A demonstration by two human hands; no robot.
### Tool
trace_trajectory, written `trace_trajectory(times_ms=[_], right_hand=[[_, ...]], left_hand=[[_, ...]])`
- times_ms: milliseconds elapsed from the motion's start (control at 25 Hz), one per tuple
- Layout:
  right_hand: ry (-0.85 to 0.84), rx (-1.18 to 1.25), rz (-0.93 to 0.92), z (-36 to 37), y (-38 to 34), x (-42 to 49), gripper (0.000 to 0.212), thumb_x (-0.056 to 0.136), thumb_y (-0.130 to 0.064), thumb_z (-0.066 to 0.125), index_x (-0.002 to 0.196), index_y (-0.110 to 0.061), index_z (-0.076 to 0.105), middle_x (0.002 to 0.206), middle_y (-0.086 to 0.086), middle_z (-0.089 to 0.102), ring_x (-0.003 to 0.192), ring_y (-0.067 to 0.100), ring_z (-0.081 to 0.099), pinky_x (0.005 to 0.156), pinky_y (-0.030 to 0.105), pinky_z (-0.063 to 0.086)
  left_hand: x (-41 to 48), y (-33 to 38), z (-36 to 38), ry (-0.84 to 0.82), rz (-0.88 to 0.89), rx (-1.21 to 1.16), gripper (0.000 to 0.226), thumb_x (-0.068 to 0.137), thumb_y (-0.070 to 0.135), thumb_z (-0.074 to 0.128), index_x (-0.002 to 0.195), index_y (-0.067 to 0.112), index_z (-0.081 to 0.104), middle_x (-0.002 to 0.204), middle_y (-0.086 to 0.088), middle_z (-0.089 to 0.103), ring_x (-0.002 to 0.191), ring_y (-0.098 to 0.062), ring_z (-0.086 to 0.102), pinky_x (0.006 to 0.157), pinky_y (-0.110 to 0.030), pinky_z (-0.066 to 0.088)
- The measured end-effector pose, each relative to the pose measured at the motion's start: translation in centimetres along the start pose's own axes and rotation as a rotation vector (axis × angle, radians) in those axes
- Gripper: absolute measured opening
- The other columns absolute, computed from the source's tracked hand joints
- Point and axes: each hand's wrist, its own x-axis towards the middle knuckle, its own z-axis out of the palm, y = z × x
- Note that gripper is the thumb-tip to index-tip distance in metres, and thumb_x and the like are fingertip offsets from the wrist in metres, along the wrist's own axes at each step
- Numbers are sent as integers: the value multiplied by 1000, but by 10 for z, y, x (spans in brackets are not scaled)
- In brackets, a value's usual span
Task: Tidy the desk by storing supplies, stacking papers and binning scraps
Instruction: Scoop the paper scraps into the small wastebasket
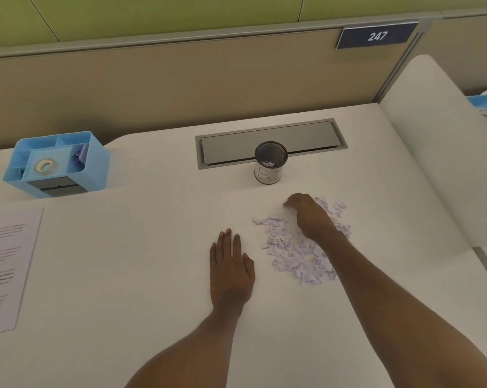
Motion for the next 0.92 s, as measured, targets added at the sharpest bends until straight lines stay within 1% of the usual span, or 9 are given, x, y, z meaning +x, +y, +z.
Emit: trace_trajectory(times_ms=[80, 120, 200, 280, 360, 440, 640, 800, 920], right_hand=[[92, -9, 92, -7, 6, -4, 44, 86, 10, 47, 110, -16, 72, 123, 2, 64, 112, 22, 61, 94, 36, 51], [169, -17, 159, -13, 11, -6, 41, 86, 9, 48, 108, -16, 73, 119, 2, 66, 106, 23, 63, 90, 36, 52], [293, -49, 315, -24, 22, -9, 41, 87, 8, 51, 114, -14, 72, 118, 4, 66, 105, 25, 62, 86, 38, 53], [303, -134, 474, -31, 37, -12, 44, 85, 10, 55, 122, -11, 68, 118, 11, 64, 106, 31, 58, 81, 41, 55], [221, -190, 587, -31, 45, -15, 47, 82, 8, 58, 126, -9, 61, 118, 15, 58, 107, 36, 54, 78, 44, 55], [146, -191, 573, -27, 45, -17, 50, 82, 7, 57, 129, -11, 56, 118, 17, 53, 107, 39, 51, 78, 45, 56], [90, -173, 380, -15, 20, -13, 52, 85, 10, 53, 132, -12, 57, 120, 14, 52, 111, 33, 48, 79, 44, 56], [21, -89, 251, -10, -6, -12, 52, 90, 9, 47, 136, -13, 57, 127, 10, 53, 117, 29, 48, 87, 42, 52], [-35, -65, 248, -20, -6, -9, 56, 92, 1, 45, 144, -20, 51, 138, 7, 50, 122, 28, 48, 95, 45, 51]], left_hand=[[0, 0, 0, -5, -5, 7, 54, 103, 24, 44, 154, 5, 50, 168, -14, 41, 159, -31, 33, 130, -52, 29], [0, 0, 0, -11, -7, 9, 54, 104, 24, 44, 154, 6, 50, 168, -14, 40, 159, -31, 33, 130, -52, 29], [0, 1, 0, -11, -10, 8, 54, 104, 24, 43, 154, 6, 50, 168, -14, 40, 159, -31, 33, 130, -52, 29], [1, 1, 0, -9, -10, 7, 54, 104, 25, 42, 154, 6, 50, 168, -14, 41, 159, -31, 33, 130, -52, 29], [0, 1, 0, -7, -5, 14, 54, 104, 25, 41, 153, 5, 50, 168, -14, 41, 159, -31, 34, 130, -52, 29], [0, 1, -1, -7, -4, 16, 54, 104, 25, 42, 154, 5, 50, 168, -14, 41, 159, -31, 33, 130, -52, 29], [0, 1, 0, -3, -2, 14, 53, 103, 23, 45, 153, 6, 50, 168, -14, 41, 159, -31, 32, 129, -52, 30], [0, 1, 0, -1, -12, 4, 53, 103, 23, 45, 154, 6, 50, 168, -13, 41, 159, -31, 33, 130, -52, 29], [0, 0, 0, 10, -5, -6, 52, 103, 21, 47, 153, 5, 50, 168, -14, 41, 159, -31, 34, 130, -52, 29]])
